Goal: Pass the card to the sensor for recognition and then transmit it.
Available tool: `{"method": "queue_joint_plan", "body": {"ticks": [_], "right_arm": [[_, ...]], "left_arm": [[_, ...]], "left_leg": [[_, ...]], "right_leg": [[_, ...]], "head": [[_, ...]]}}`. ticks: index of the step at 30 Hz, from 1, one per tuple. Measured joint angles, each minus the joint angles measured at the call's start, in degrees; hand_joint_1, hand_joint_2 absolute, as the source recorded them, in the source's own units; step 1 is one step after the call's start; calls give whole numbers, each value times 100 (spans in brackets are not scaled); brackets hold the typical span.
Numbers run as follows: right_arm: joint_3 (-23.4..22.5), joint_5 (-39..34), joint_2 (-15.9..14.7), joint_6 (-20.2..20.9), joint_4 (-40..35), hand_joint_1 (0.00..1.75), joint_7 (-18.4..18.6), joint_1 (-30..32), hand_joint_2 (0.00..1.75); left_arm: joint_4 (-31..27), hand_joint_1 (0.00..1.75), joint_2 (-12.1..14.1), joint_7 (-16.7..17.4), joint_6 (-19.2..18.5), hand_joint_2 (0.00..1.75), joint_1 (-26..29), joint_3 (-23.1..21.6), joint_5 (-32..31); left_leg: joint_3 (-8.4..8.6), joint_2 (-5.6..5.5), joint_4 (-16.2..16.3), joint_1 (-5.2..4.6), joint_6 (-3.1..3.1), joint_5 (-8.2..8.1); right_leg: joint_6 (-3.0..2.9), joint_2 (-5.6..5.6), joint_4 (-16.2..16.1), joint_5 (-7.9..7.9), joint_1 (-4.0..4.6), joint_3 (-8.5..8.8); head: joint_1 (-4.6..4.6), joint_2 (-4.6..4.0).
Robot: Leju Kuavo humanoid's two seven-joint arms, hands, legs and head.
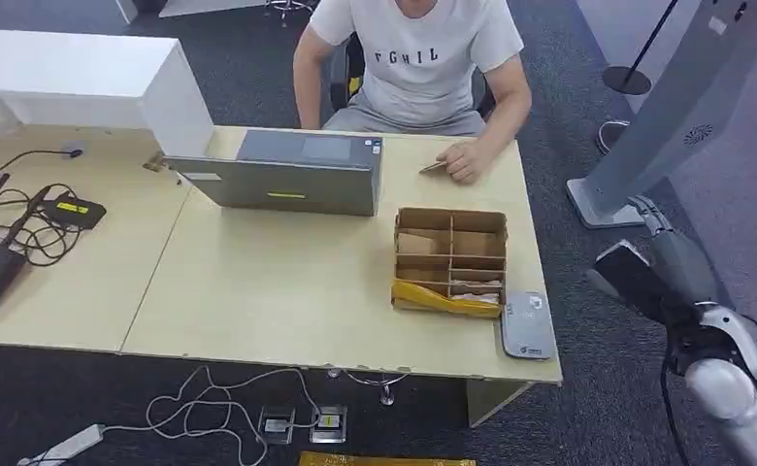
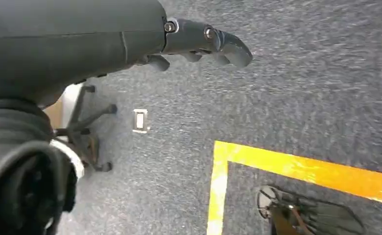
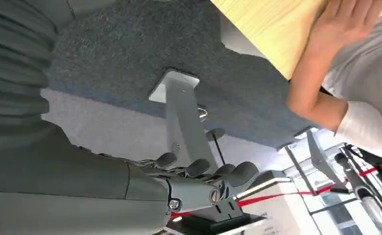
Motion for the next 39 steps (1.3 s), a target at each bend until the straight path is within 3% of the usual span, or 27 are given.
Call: {"method": "queue_joint_plan", "body": {"ticks": [6, 15, 30, 39], "right_arm": [[697, 857, 190, -685, 105, 0, -223, 118, 175], [1349, 757, 466, -444, 297, 0, -120, -56, 175], [1734, 600, 636, -272, 468, 0, -112, -304, 175], [1952, 1310, 842, -444, 616, 0, -83, -477, 175]], "left_arm": [[0, 0, -9, 138, 116, 0, -20, 0, 72], [0, 0, -13, 11, 109, 0, -31, 0, 79], [0, 0, -13, 11, 77, 0, -31, 0, 41], [0, 0, -11, 9, 66, 0, -32, 0, -22]], "left_leg": [[-2, 0, -2, 1, 0, 0], [-3, -2, -2, 1, -2, 2], [-3, -2, -2, 1, -3, 2], [-3, -2, -2, 1, -3, 2]], "right_leg": [[0, 1, 0, 0, 1, -1], [0, -2, 2, 0, 1, -1], [0, -1, 3, 0, 1, -1], [0, -1, 3, 0, 1, -1]], "head": [[0, 0], [2, 0], [0, 0], [0, 0]]}}
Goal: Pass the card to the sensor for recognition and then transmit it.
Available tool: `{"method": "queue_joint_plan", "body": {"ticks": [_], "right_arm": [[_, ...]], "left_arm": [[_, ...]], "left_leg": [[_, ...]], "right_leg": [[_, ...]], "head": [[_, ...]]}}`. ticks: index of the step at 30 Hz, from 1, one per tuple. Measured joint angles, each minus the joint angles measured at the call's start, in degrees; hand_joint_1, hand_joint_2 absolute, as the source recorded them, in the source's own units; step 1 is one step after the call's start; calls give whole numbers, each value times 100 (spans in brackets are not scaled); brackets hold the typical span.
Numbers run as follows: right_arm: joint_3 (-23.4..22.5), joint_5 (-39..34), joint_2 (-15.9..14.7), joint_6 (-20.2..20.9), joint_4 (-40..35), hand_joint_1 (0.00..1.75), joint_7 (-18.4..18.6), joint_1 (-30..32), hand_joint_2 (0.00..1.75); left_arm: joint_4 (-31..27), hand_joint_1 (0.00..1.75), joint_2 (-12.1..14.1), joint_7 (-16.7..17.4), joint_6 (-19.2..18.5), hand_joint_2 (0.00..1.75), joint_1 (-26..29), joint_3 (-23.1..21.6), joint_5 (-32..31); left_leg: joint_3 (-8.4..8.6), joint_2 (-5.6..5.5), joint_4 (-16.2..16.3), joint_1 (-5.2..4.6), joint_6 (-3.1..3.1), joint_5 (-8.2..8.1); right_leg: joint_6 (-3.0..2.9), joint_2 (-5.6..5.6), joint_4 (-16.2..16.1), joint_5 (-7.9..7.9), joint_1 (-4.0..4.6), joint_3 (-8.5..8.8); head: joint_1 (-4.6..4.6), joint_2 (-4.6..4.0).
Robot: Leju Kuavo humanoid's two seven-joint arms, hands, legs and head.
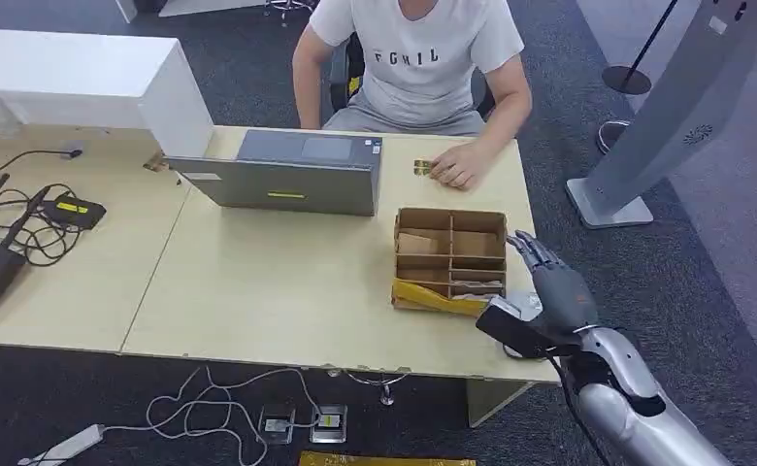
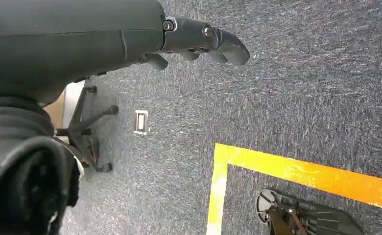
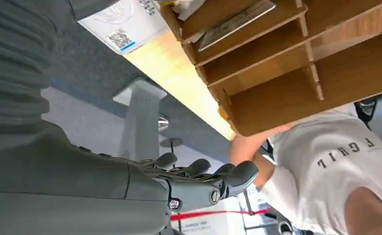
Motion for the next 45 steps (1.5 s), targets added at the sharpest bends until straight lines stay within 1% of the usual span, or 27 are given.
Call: {"method": "queue_joint_plan", "body": {"ticks": [5, 12, 35, 39, 45], "right_arm": [[124, 251, 133, -19, 192, 0, -44, -103, 175], [225, 323, 229, -22, 339, 0, -9, -127, 175], [227, 358, 369, 22, 465, 0, 31, -144, 175], [227, 485, 415, 98, 520, 0, 31, -190, 175], [227, 664, 539, 64, 641, 0, -41, -260, 175]], "left_arm": [[0, 0, 0, 0, -2, 0, 0, 0, -20], [0, 0, 4, 0, -46, 0, 0, 0, -50], [0, 0, 4, 0, -59, 0, 0, 0, -50], [0, 0, 4, -26, -70, 0, 0, 0, -63], [0, 0, 4, -26, -76, 0, 0, 0, -79]], "left_leg": [[1, -1, 0, 0, 0, 0], [0, 0, 0, 0, 0, 0], [1, 0, 0, 0, 0, 0], [1, 0, 0, 0, -1, 1], [1, 0, 0, 0, -1, 1]], "right_leg": [[0, -1, 0, 0, 0, 0], [0, 0, 0, 0, 0, 0], [0, 0, 0, 0, 0, 0], [0, 0, 0, 0, 0, 0], [0, 1, 0, 0, 0, -1]], "head": [[0, 0], [0, 0], [0, 0], [0, 0], [0, 0]]}}
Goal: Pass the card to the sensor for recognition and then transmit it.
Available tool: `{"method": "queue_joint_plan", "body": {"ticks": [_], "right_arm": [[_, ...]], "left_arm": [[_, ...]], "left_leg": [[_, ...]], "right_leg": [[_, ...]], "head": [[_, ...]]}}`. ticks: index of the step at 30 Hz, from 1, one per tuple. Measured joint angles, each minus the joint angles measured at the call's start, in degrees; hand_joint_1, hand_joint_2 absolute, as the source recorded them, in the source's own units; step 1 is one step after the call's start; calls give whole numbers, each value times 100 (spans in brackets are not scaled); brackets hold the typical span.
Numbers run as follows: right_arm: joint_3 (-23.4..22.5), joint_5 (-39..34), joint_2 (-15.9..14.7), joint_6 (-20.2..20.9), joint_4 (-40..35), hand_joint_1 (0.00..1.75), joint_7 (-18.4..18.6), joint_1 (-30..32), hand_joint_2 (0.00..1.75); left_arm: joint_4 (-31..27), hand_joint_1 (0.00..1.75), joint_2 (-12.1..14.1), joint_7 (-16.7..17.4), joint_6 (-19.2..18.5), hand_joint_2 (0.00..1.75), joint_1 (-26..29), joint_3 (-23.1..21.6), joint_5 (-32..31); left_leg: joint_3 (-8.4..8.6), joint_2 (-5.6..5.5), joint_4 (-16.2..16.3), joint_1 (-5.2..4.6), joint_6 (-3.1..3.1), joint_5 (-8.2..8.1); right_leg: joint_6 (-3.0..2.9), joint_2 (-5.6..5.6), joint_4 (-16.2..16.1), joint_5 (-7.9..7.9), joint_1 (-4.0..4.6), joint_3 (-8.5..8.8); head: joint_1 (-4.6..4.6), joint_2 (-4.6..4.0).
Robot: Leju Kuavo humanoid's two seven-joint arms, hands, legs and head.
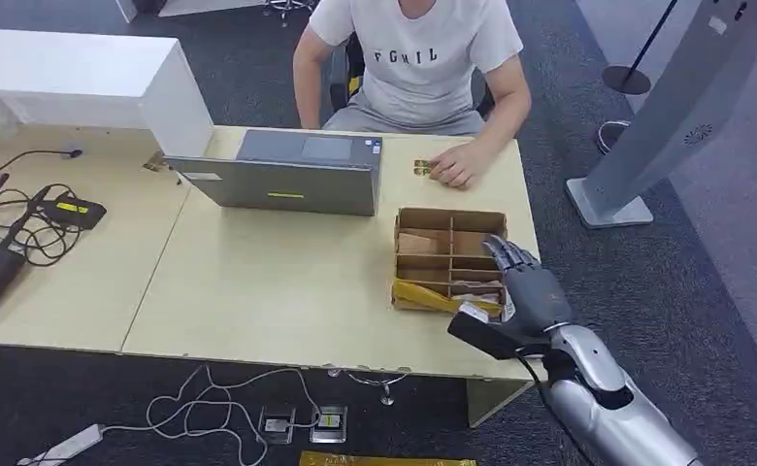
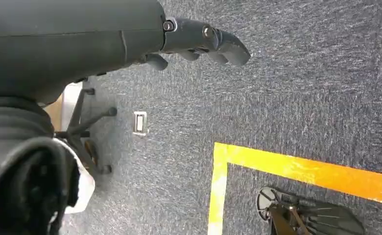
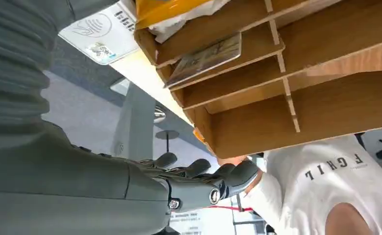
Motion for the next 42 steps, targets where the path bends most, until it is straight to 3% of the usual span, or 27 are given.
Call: {"method": "queue_joint_plan", "body": {"ticks": [22, 32, 42], "right_arm": [[-2, 14, 392, -121, 609, 0, -292, -269, 175], [-9, -198, 432, 227, 673, 0, -156, -343, 175], [-59, -157, 423, 225, 673, 0, -88, -354, 175]], "left_arm": [[0, 0, 2, -61, -42, 0, 0, 0, -15], [0, 0, 20, -61, -44, 0, 1, 0, -15], [0, 0, 24, -61, -48, 0, 1, 0, -17]], "left_leg": [[0, -1, 0, 0, -2, 1], [1, 0, 0, 0, -2, 2], [3, 0, 0, 0, -2, 2]], "right_leg": [[0, -2, 0, 0, 0, 1], [0, -1, 0, 0, 0, 1], [0, 0, 0, 0, 0, 0]], "head": [[0, 0], [0, 0], [0, 0]]}}
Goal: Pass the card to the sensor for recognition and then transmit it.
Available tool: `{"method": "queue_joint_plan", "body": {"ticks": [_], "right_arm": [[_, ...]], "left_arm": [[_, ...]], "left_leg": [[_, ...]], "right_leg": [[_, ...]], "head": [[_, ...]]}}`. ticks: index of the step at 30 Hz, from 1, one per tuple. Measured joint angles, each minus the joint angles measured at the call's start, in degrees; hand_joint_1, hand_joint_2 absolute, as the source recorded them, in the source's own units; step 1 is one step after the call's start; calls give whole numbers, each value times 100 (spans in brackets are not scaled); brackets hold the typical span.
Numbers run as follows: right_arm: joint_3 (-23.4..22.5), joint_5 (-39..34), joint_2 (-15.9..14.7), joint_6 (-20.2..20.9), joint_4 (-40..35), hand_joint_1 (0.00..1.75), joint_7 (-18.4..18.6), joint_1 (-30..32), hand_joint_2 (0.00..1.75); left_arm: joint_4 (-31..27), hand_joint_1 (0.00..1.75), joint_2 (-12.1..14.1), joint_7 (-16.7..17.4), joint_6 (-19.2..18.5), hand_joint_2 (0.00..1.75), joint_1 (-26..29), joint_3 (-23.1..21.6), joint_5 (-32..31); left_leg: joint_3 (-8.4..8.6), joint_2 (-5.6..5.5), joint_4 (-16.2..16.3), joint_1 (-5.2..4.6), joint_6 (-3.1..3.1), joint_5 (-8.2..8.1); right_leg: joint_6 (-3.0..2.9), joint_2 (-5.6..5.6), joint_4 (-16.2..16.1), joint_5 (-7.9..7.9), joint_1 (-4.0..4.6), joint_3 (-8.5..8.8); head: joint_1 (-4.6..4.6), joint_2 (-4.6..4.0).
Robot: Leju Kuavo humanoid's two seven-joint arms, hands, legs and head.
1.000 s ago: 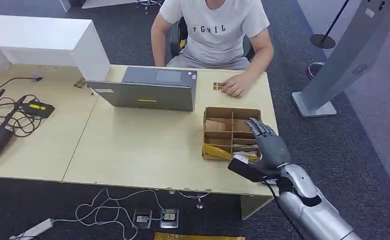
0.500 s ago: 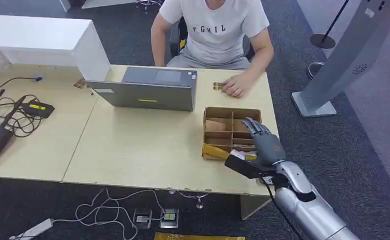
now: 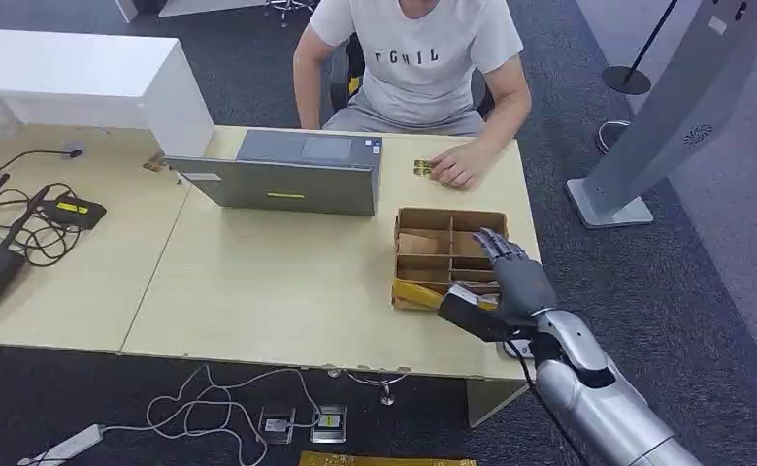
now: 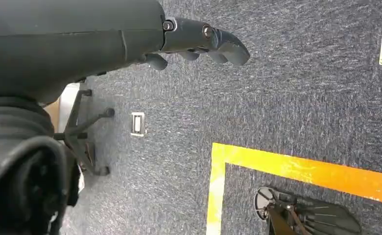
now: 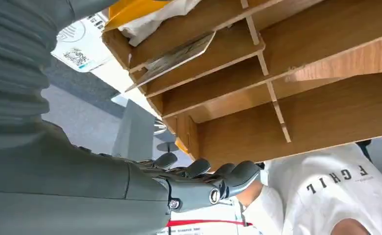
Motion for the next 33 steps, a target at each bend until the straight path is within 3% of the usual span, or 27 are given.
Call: {"method": "queue_joint_plan", "body": {"ticks": [33], "right_arm": [[-245, 575, -59, 107, -81, 0, 197, 229, 175]], "left_arm": [[0, 0, 57, 13, -13, 0, 5, 11, 444]], "left_leg": [[1, 1, 0, 0, 0, 0]], "right_leg": [[0, 1, 0, 0, 0, 1]], "head": [[0, 0]]}}
